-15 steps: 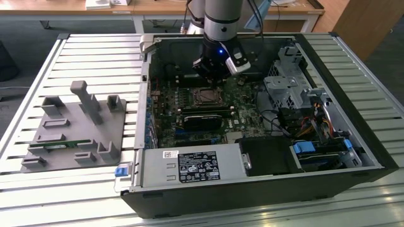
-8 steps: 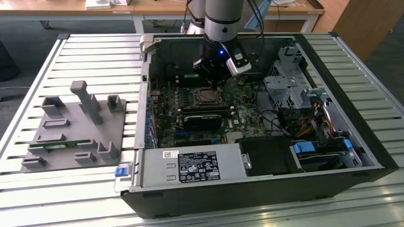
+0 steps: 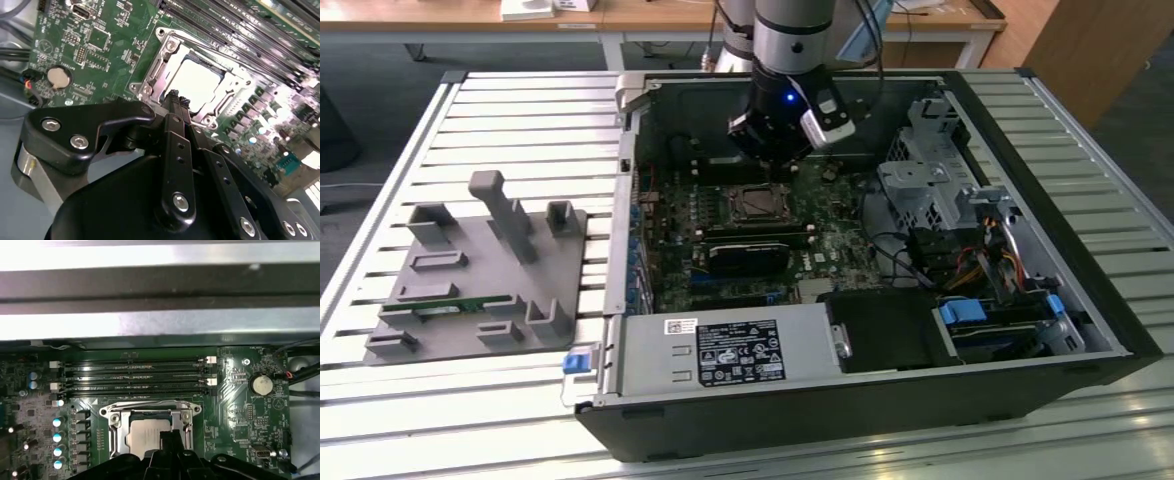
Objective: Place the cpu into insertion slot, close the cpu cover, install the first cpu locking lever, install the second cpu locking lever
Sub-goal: 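Install the second cpu locking lever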
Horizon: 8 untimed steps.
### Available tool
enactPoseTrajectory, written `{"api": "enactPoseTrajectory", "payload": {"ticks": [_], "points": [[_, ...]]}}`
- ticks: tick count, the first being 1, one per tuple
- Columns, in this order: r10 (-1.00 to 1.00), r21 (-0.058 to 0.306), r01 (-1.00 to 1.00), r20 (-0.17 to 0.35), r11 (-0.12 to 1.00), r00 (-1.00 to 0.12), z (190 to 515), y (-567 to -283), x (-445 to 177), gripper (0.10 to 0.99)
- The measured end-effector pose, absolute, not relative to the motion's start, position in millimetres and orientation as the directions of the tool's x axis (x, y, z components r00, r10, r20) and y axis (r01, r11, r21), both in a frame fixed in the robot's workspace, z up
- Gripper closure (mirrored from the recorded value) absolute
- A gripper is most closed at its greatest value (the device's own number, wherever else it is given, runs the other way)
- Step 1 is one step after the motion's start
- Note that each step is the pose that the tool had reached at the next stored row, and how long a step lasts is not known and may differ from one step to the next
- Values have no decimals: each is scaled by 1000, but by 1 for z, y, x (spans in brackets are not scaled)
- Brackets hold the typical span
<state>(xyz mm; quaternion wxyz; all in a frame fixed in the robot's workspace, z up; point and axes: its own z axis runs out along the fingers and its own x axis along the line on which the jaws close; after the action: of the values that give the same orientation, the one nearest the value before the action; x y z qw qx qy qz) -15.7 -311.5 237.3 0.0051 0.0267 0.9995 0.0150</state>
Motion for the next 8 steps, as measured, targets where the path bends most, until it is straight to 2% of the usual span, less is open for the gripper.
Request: {"api": "enactPoseTrajectory", "payload": {"ticks": [8], "points": [[53,30,53,-9,998,-999,260,-312,-16,980]]}}
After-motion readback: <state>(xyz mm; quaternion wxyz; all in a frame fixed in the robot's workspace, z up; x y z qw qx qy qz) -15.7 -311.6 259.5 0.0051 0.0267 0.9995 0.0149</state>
